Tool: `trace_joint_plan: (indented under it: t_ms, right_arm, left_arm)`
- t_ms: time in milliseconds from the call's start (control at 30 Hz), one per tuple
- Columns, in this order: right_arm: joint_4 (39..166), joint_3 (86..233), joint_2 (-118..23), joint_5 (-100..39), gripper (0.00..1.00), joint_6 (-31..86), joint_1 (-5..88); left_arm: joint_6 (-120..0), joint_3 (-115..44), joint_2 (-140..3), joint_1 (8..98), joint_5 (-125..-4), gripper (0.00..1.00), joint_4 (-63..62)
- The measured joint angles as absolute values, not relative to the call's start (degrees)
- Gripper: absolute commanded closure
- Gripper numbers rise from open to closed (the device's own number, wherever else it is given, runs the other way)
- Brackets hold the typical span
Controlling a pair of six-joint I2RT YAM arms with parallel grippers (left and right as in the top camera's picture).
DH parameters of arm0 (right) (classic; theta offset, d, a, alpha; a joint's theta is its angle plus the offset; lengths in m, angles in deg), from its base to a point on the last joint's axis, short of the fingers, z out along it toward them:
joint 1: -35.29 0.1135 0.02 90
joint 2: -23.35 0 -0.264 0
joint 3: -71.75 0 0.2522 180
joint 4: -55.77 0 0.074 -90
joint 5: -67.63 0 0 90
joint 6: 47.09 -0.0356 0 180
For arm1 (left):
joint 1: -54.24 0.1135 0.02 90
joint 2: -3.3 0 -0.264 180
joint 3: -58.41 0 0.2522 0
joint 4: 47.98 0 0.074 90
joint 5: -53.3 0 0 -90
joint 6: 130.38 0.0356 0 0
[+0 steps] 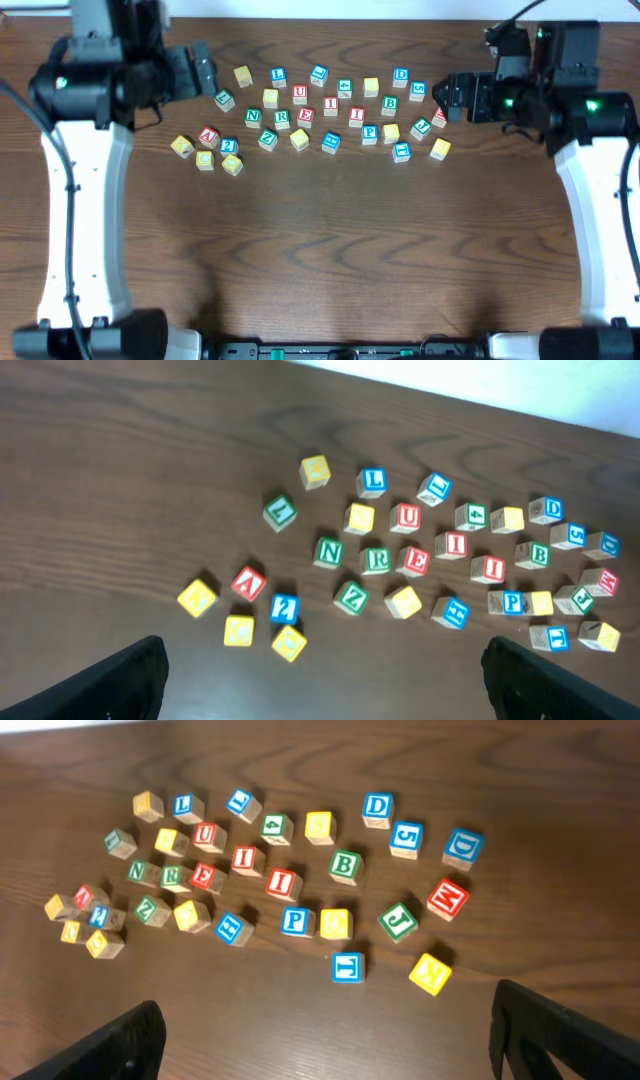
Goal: Spell out NEURIPS
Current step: 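Raise both arms and move them forward over the block pile, then lower the left gripper over the green N block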
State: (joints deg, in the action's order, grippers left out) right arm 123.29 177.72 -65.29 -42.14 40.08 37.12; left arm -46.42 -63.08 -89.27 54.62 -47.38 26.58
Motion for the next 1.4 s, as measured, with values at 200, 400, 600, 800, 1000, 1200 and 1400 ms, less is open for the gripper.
trace_joint_plan:
  t_ms: [200,400,600,800,1000,1200,1400]
  right_arm:
    - [122.3,178.7,-67.3,-42.6,0.01,42.4,37.1]
    - [121.1,179.1,-67.3,-42.8,0.01,43.2,37.1]
    - [122.0,179.2,-67.3,-43.1,0.01,43.4,37.1]
    - [122.0,179.2,-67.3,-43.2,0.01,43.4,37.1]
    - [122.0,179.1,-67.3,-43.2,0.01,43.5,37.1]
    - [122.0,179.1,-67.3,-43.2,0.01,43.5,37.1]
    - [122.0,179.1,-67.3,-43.2,0.01,43.6,37.1]
  left_arm:
    - [-46.6,-67.2,-95.1,51.5,-45.2,0.01,27.8]
    - [-46.6,-67.2,-101.7,50.8,-44.6,0.02,27.8]
    - [-46.6,-67.2,-104.9,50.7,-44.4,0.02,26.0]
    - [-46.7,-67.2,-104.9,50.6,-47.9,0.02,23.6]
    - [-49.9,-67.2,-105.4,49.2,-46.6,0.02,23.4]
    - [-51.9,-67.2,-110.0,46.7,-41.9,0.07,23.2]
    - [-52.6,-67.2,-116.4,45.4,-39.1,0.22,22.2]
